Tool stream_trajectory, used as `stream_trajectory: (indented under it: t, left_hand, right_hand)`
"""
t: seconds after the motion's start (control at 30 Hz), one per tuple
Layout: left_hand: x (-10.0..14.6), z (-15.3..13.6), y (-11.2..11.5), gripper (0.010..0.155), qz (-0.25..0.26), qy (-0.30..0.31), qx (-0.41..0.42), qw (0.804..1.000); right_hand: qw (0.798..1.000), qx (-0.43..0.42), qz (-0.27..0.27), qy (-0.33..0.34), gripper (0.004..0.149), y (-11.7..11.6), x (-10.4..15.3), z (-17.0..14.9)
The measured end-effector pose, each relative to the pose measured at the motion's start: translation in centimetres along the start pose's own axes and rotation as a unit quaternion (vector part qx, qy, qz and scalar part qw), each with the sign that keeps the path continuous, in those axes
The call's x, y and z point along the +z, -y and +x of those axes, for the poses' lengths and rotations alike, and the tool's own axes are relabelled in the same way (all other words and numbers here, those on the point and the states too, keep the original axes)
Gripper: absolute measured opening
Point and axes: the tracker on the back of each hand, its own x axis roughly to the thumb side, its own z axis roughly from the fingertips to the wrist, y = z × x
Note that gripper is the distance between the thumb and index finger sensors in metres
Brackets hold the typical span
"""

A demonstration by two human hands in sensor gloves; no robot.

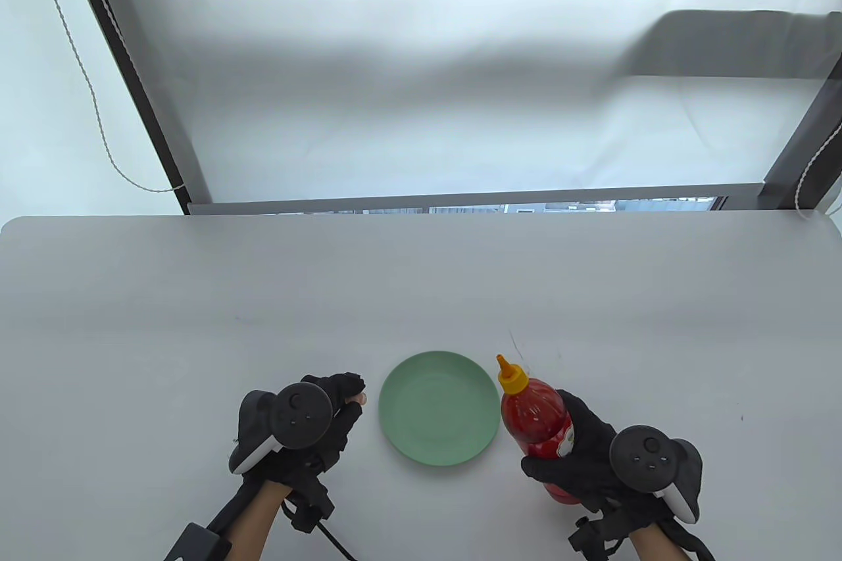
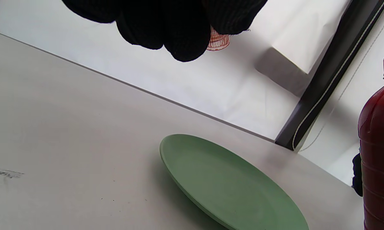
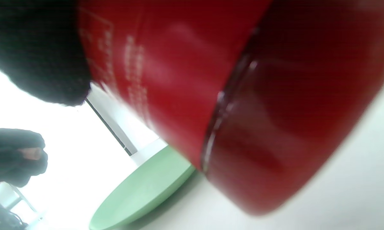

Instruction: Squeeze ketchup bottle to draw patterns on plate

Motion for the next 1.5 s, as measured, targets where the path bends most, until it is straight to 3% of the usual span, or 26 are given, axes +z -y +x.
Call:
stream_trajectory:
  t: [0.17,0.27,0.53,0.87,1.2,1.37,1.5]
  left_hand:
    - [0.8,-1.0,0.3,0.048,-0.013,-0.002,0.005,1.000]
    - [0.8,-1.5,0.4,0.048,-0.017,-0.004,0.003,1.000]
    - [0.7,-1.7,0.4,0.047,-0.022,-0.004,0.002,1.000]
    - [0.7,-2.5,0.0,0.047,-0.016,-0.015,0.013,1.000]
    - [0.6,-2.9,0.0,0.046,-0.018,-0.019,0.016,1.000]
    - [0.6,-2.9,0.0,0.046,-0.017,-0.017,0.015,1.000]
    - [0.6,-2.9,0.0,0.046,-0.016,-0.016,0.014,1.000]
  right_hand:
    - [0.991,0.129,-0.007,0.032,0.102,0.8,-0.9,1.5]
    - [0.965,0.257,0.001,0.043,0.102,0.5,-2.4,2.7]
    - [0.903,0.423,0.035,0.070,0.102,-2.7,-5.9,5.9]
    - [0.848,0.514,0.049,0.124,0.104,-5.7,-8.4,8.8]
    - [0.834,0.532,0.067,0.127,0.104,-6.6,-9.0,9.6]
    - [0.819,0.554,0.067,0.134,0.103,-7.0,-9.0,10.0]
    - [0.820,0.553,0.067,0.134,0.104,-7.2,-9.0,10.1]
